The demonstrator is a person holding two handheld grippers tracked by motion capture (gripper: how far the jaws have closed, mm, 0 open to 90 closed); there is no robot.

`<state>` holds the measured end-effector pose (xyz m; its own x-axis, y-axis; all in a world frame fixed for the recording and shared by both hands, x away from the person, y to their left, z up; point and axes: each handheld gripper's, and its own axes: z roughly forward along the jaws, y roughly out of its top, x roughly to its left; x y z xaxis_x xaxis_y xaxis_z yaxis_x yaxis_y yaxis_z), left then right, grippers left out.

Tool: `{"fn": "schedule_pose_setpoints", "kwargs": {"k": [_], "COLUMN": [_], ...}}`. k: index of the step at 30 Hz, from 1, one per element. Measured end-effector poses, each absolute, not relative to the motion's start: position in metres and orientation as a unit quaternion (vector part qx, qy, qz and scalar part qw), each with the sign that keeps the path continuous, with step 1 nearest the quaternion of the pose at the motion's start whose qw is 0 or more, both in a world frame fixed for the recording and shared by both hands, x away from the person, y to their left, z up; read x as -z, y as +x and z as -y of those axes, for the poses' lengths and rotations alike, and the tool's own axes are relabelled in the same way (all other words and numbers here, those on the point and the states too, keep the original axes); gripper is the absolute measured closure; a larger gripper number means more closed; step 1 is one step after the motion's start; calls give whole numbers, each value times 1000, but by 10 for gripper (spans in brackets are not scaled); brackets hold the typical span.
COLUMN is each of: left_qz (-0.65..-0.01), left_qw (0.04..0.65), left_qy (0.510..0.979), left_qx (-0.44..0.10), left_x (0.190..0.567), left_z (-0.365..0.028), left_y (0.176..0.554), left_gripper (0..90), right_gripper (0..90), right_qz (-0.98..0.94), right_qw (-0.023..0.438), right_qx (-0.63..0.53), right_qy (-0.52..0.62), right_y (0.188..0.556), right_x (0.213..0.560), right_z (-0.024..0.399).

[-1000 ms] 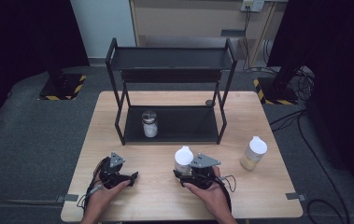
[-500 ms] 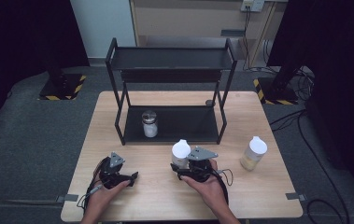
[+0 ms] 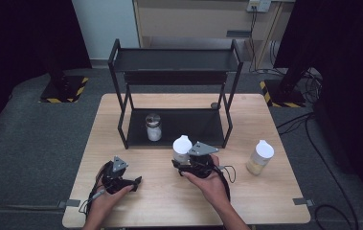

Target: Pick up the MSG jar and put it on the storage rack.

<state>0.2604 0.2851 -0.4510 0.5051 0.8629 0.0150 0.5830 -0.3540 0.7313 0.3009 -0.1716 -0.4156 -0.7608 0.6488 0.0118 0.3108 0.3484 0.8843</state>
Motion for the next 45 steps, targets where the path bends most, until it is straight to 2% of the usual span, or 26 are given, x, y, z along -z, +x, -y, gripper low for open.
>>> {"fn": "schedule_pose_setpoints", "kwargs": {"k": [19, 45], "left_qz": [-454, -454], "left_qw": [342, 343], "left_qy": [797, 796], "left_qx": [-204, -205], "left_x": [451, 451], "left_z": [-285, -285], "left_y": [261, 260], "left_gripper": [29, 29], "right_gripper": [315, 315], "right_qz": [-799, -798], "right_qw": [195, 200], "right_qx": [-479, -467], "right_qy": [308, 324], "right_y": [321, 359], "right_x": [403, 402], "right_z": [163, 146]}}
